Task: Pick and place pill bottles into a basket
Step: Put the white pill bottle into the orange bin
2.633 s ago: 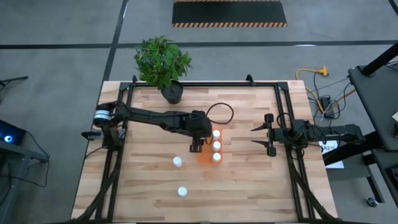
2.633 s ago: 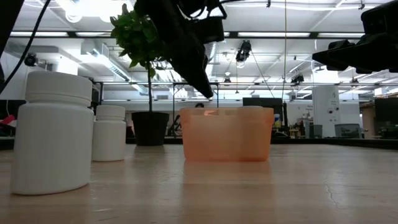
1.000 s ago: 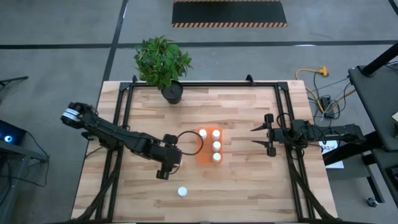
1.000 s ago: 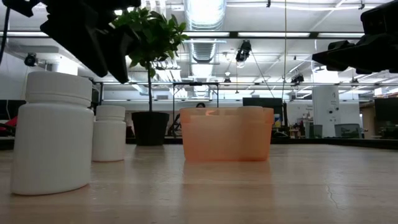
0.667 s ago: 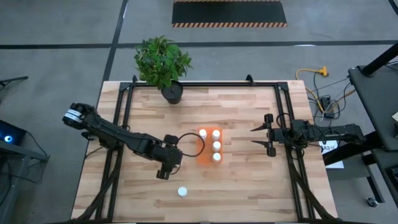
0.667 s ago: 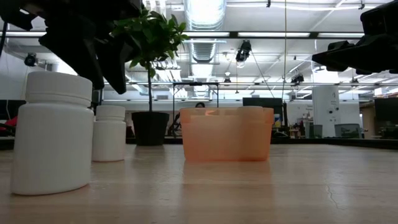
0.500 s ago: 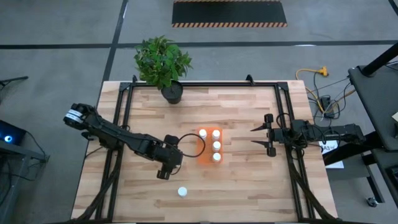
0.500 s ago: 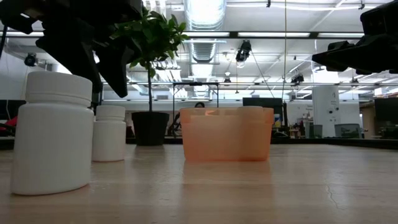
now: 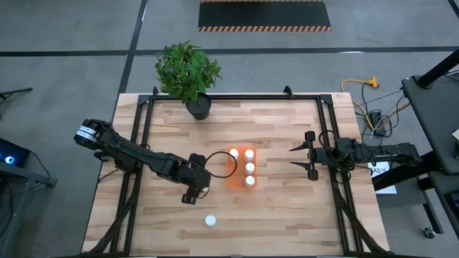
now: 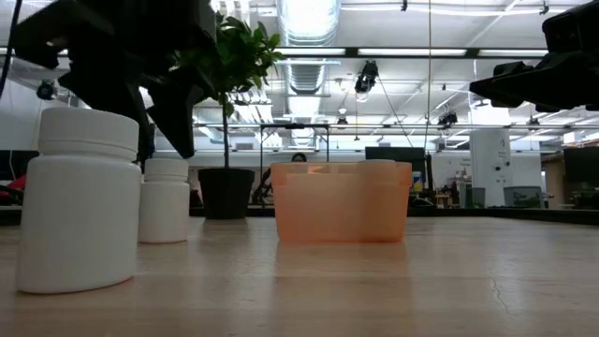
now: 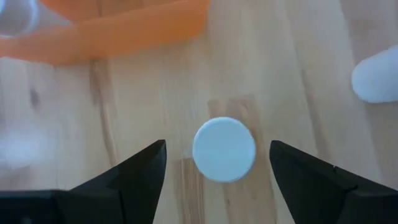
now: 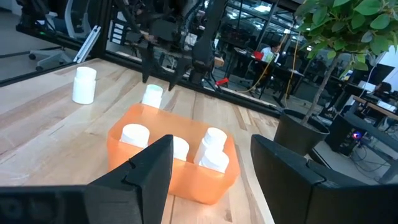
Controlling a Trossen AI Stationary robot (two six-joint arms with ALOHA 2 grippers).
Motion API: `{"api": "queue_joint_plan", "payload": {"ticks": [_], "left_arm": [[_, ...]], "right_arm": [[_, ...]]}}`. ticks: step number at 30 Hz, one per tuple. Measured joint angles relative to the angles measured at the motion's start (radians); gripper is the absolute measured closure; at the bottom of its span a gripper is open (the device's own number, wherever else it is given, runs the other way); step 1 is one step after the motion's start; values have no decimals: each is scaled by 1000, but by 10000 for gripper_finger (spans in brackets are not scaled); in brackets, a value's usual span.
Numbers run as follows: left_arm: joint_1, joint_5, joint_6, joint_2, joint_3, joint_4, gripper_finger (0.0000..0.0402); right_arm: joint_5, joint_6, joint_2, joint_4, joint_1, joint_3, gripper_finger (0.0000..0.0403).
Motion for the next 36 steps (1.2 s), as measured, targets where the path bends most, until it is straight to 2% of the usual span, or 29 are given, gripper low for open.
{"api": "queue_joint_plan", "payload": {"ticks": [5, 21, 25, 32, 36], "left_arm": [[11, 4, -22, 24, -35, 23, 134], [12, 11, -26, 41, -29, 52, 139], [13, 34, -27, 50, -29, 53, 170], [13, 37, -26, 59, -29, 74, 258], [13, 38, -26, 58, -6, 75, 262]], "right_arm": [[0, 0, 0, 0, 0, 0, 197], [1, 0, 6, 0, 0, 0, 197], [1, 0, 6, 0, 0, 0, 197], [0, 0, 6, 0, 0, 0, 197], [0, 0, 6, 0, 0, 0, 197]]}}
